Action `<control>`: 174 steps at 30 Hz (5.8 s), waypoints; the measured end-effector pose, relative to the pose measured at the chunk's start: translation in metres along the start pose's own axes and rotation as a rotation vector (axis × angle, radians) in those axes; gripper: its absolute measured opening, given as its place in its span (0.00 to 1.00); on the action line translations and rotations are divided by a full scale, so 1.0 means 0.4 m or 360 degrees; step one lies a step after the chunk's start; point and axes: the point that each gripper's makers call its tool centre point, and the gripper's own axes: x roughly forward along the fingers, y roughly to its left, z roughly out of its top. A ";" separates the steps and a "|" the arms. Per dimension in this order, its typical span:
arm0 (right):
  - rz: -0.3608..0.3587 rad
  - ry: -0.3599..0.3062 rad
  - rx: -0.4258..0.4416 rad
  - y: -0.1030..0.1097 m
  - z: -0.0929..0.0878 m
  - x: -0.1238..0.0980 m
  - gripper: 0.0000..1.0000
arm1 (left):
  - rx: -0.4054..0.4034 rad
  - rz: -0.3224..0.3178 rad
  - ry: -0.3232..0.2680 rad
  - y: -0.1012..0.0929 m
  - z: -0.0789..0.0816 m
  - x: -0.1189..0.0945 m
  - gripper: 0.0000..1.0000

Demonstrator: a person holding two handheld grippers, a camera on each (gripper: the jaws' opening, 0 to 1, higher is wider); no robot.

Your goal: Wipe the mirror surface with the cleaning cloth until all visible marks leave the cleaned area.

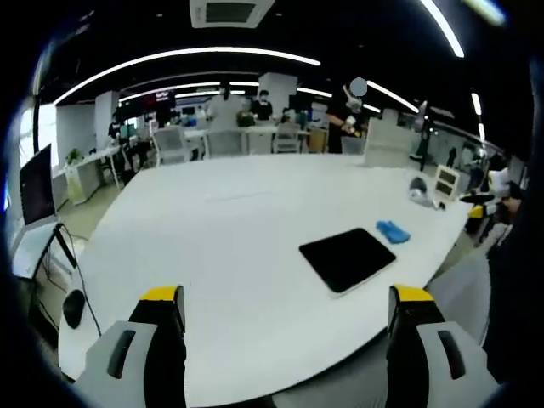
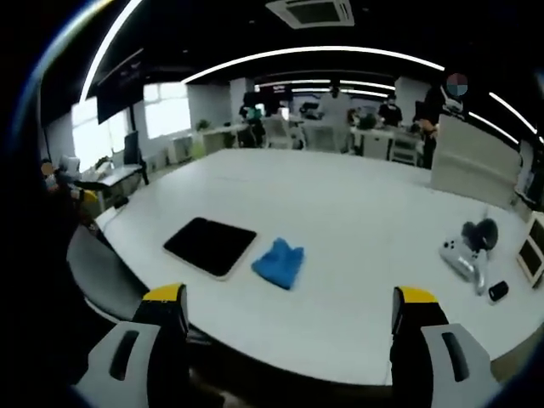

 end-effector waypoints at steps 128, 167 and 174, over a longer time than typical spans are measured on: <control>-0.0179 0.0487 0.0565 0.037 -0.010 0.553 0.00 | 0.0045 -0.0020 0.0094 -0.013 -0.053 0.025 0.99; -0.0003 0.0661 0.0457 0.233 0.006 0.699 0.00 | 0.0036 -0.0075 0.0124 0.015 -0.093 0.026 0.99; 0.0023 0.0699 0.0457 0.272 -0.013 0.723 0.00 | 0.0042 -0.0081 0.0154 0.021 -0.110 0.007 0.99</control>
